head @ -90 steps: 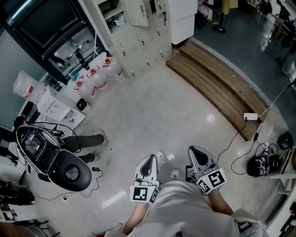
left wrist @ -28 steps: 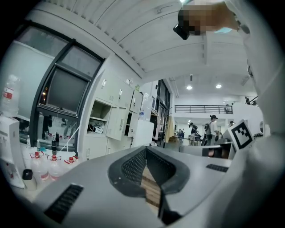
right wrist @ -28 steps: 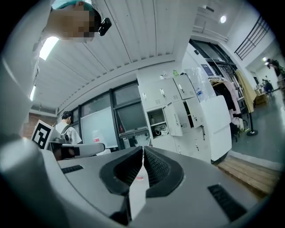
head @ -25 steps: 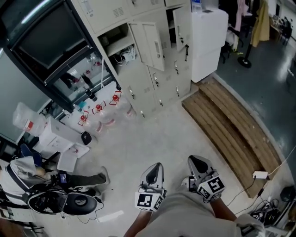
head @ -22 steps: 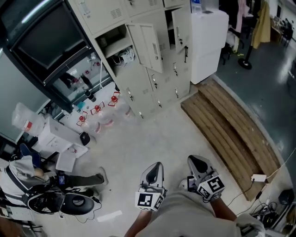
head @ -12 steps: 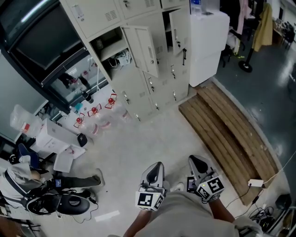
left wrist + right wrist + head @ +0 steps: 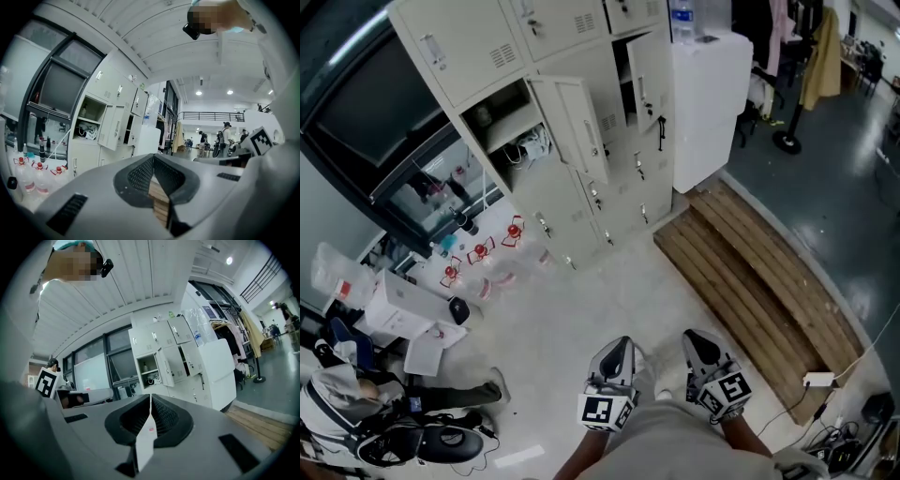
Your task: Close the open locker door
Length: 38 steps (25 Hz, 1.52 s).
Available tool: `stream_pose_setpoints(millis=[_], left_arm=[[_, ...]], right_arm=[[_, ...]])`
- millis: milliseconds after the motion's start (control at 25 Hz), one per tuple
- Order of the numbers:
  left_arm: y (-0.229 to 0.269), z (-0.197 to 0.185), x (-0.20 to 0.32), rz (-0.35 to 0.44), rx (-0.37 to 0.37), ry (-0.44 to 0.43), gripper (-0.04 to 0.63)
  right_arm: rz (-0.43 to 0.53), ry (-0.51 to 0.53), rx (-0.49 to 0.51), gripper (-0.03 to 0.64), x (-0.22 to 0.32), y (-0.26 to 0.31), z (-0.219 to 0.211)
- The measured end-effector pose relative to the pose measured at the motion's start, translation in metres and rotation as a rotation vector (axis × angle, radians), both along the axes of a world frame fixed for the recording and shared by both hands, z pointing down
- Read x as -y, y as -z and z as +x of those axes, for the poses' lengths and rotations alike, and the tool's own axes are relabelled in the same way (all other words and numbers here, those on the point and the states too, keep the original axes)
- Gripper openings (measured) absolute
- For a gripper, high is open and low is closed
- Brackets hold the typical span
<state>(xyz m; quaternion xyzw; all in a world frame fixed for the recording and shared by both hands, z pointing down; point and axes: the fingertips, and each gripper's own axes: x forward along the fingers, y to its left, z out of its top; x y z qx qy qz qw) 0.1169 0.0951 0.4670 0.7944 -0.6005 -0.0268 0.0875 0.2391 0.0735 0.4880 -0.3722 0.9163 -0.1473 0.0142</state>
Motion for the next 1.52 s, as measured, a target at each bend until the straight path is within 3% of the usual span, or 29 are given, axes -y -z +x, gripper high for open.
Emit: stream_pose_setpoints(millis=[480,880,1200,1520], left_arm=[[-0.002,-0.039,0.114,0.001,-0.024,-0.042,0.009],[0.023,-0.083,0.204,0.076,-0.022,-0.070,0.009],[0.026,-0.112,0.236,0.091,-0.029,-0.040,0.009],[0.023,-0.140,0.261,0.069,-0.026,0.067,0.009]], right_arm=[[0.029,-0.015,-0.032,0.031,0.114,0.012,-0.042],[0.051,-0.033,-0.039,0.031,0.186,0.020,-0.085],[0.069,0.007,-0.037,0.031,0.221,0.027,-0.121],[0.052,0.116,-0.033,0.031,0.258,0.020,-0.152]])
